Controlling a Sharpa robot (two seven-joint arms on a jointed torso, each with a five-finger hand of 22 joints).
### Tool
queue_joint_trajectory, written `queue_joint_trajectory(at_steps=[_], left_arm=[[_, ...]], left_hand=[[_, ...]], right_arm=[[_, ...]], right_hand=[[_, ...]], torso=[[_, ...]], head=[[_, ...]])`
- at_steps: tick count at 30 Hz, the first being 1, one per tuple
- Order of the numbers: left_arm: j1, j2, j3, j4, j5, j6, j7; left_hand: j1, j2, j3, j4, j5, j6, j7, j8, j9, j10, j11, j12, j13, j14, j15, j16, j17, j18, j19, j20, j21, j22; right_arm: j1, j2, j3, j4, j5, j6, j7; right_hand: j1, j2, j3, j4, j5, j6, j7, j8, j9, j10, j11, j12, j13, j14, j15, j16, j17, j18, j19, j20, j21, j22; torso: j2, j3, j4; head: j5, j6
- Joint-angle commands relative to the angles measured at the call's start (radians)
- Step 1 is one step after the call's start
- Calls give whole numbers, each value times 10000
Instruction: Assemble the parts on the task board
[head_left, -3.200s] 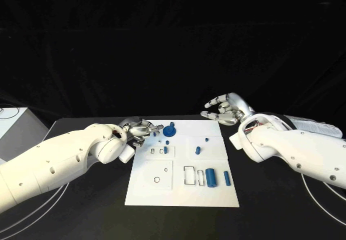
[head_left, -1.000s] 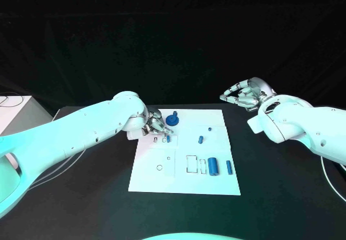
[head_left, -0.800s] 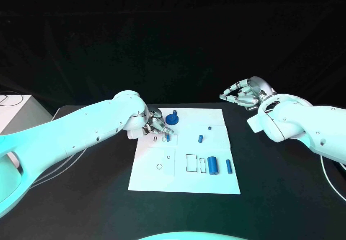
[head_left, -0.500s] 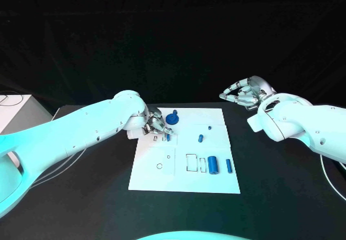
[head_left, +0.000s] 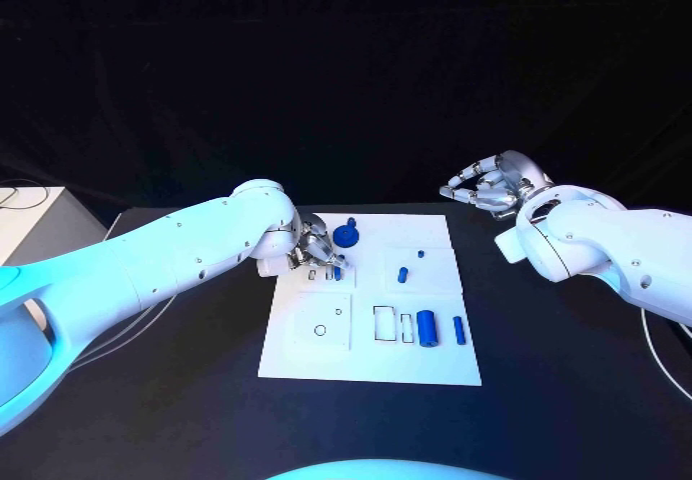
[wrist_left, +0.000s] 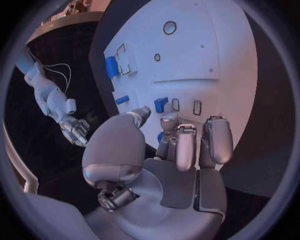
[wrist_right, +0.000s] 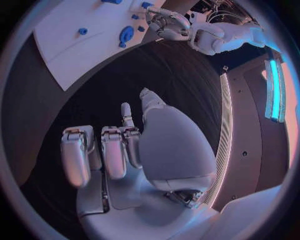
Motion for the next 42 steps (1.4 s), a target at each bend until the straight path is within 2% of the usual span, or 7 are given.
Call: queue_joint_trajectory(at_steps=[1,12,18,27,30,36,42], left_arm=[[13,36,-6,-16,-4,245,-13],[7,123,-73,-97,152,299,-15],[6,115,-102,-128,205,274,-9],[6,104,-119,-121,471,405,22],[5,107,-123,-118,558,403,33],[5,101,-128,-116,783,307,58],[5,-20,-128,-14,1138,150,83]], left_hand=[[104,-2,100,-32,-12,-5,-28,48,57,-74,-18,-28,-13,699,36,47,1785,-71,37,14,52,-2],[284,-50,314,-81,-5,-43,-32,18,224,-117,-23,-50,-42,693,33,44,1784,-64,4,11,37,-32],[394,-72,464,-114,-3,-53,-36,-2,325,-138,-26,-59,-55,687,31,37,1776,-63,-5,10,36,-32],[813,-312,1590,-388,-16,-113,-18,-240,718,-426,-20,-325,-407,636,40,-14,1697,-29,-137,22,-37,-171],[898,-393,2204,-600,-17,-89,-36,-314,888,-434,-36,-356,-443,638,24,-13,1709,-30,-139,14,-36,-157],[922,-430,3643,-1402,-9,-60,-80,-374,1333,-462,-86,-460,-550,636,-15,-22,1712,-28,-154,-19,-41,-146],[728,-316,4691,-2161,63,-47,-128,-107,1904,-285,-153,-462,-494,699,-68,38,1846,-44,-97,-63,2,-44]], right_arm=[[-6,21,-1,-8,-105,170,-1],[-19,80,-8,-43,-105,224,-58],[-26,96,-14,-59,-105,236,-91],[-35,109,-22,-87,-105,292,-155],[-37,113,-25,-96,-105,292,-164],[-40,118,-29,-120,-105,290,-174],[-49,121,-35,-142,-104,297,-181]], right_hand=[[-107,0,28,34,57,-80,-17,52,29,191,20,-73,1787,829,-39,-42,1702,57,828,-49,-16,2284],[-192,46,43,32,-23,-112,-16,64,86,195,23,-70,1791,832,-37,-40,1713,57,828,-46,-21,2282],[-204,50,45,31,-46,-117,-17,67,98,190,23,-73,1787,831,-37,-42,1707,60,824,-46,-29,2276],[-235,71,52,34,-93,-127,-17,74,124,200,23,-65,1797,840,-36,-30,1746,49,843,-46,9,2304],[-235,71,52,34,-93,-127,-17,74,124,200,23,-65,1797,840,-36,-30,1746,49,843,-46,9,2304],[-235,71,52,34,-93,-127,-17,74,124,200,23,-65,1797,840,-36,-30,1746,49,843,-46,9,2304],[-254,85,58,32,-110,-134,-17,78,141,206,22,-61,1802,839,-36,-33,1738,48,846,-46,15,2309]], torso=[[5,4,17],[5,2,-7],[-7,17,12],[-6,20,7],[-3,21,6],[-6,24,19],[-8,24,21]], head=[[-7,-8],[18,-67],[32,-85],[34,-83],[41,-86],[29,-98],[31,-93]])
